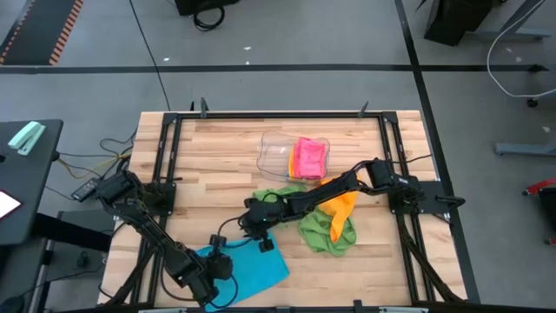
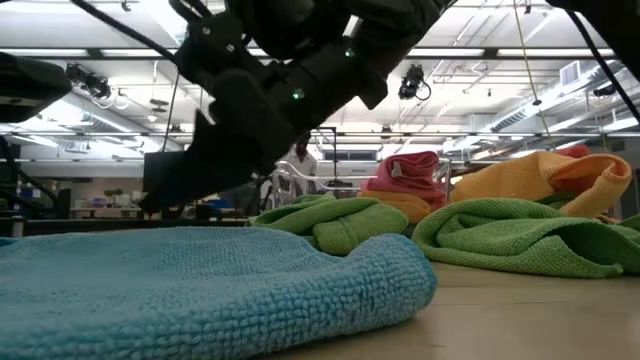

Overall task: Fold microfiber towels
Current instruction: Fold the blue microfiber cloth

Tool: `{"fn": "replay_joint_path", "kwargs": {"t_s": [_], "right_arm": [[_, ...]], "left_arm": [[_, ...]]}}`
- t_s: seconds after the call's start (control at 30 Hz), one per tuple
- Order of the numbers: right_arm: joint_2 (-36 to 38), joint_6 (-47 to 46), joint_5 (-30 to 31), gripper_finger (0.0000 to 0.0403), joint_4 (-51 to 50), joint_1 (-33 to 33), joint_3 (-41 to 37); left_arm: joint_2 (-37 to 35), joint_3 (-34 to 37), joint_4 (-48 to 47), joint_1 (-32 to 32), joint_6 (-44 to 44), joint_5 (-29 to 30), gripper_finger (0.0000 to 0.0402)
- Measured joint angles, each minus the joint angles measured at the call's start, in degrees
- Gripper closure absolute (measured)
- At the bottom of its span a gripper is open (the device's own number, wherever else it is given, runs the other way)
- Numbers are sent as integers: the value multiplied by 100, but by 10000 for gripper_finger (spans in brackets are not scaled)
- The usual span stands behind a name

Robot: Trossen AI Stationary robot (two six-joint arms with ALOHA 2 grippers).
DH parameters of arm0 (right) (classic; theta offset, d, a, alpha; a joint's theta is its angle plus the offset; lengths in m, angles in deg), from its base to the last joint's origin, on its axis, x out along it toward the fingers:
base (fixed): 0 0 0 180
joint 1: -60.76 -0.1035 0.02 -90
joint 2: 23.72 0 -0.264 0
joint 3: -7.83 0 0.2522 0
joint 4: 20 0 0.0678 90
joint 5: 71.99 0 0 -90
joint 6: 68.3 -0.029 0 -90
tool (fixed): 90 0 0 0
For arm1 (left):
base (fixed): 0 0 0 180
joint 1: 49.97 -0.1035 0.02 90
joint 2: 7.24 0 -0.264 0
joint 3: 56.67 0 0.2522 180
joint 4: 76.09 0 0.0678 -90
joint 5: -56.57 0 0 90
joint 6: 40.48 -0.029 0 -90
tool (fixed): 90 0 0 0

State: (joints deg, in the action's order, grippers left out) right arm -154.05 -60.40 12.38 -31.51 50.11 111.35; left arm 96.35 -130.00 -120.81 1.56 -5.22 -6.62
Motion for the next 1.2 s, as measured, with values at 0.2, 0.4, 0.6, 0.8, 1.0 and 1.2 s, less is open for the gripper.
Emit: {"fn": "replay_joint_path", "kwargs": {"t_s": [0.2, 0.4, 0.6, 0.8, 1.0, 1.2], "right_arm": [[13, 131, -4, 274, -291, 39, -9], [5, 109, -234, 274, 221, -42, -14], [-61, 145, -128, 274, 634, -197, -24], [-52, 56, -85, 274, 750, -196, -15], [-52, 317, -85, 274, 332, -170, -28], [18, 638, -81, 274, -625, -140, -39]], "left_arm": [[0, 0, 41, -11, 323, -1, 377], [0, 0, 52, -46, 194, -3, 389], [0, 0, 46, -220, 157, 0, 381], [0, 0, 46, -394, 157, -2, 383], [0, 0, 54, -450, 155, -2, 393], [0, 0, 70, -448, 158, -4, 376]]}}
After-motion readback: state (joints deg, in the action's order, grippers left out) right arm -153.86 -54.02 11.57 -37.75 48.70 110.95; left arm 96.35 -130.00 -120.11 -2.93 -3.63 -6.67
